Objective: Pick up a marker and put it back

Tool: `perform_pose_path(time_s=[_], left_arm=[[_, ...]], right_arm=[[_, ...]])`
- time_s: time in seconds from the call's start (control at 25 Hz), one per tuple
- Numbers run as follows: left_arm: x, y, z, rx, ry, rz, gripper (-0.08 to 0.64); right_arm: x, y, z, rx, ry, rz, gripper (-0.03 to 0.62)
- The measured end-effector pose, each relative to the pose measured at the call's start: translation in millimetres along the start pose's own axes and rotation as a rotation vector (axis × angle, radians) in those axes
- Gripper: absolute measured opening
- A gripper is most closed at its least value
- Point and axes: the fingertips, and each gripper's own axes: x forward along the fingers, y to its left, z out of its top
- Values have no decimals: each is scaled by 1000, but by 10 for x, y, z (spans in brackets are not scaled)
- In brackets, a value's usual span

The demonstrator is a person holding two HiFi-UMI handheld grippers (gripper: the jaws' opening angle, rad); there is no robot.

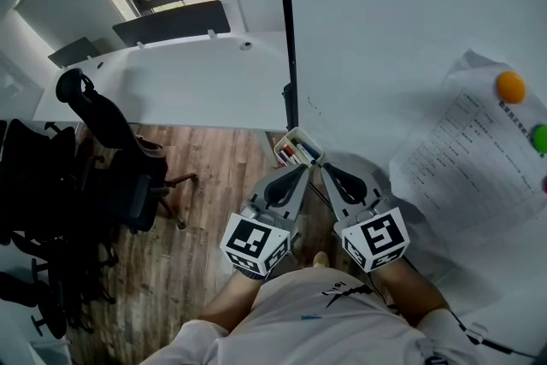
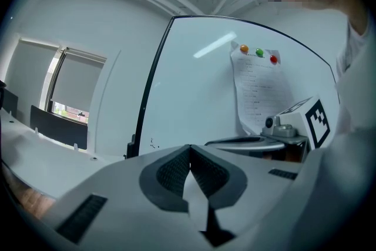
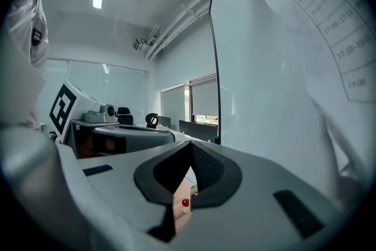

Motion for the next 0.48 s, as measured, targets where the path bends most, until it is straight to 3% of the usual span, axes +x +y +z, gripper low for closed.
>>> perform_pose_path(time_s=[0.48], left_arm=[[-15,79,-32,-9,9,-3,11]], right_arm=[[50,47,-104,-7,24,-10,14]])
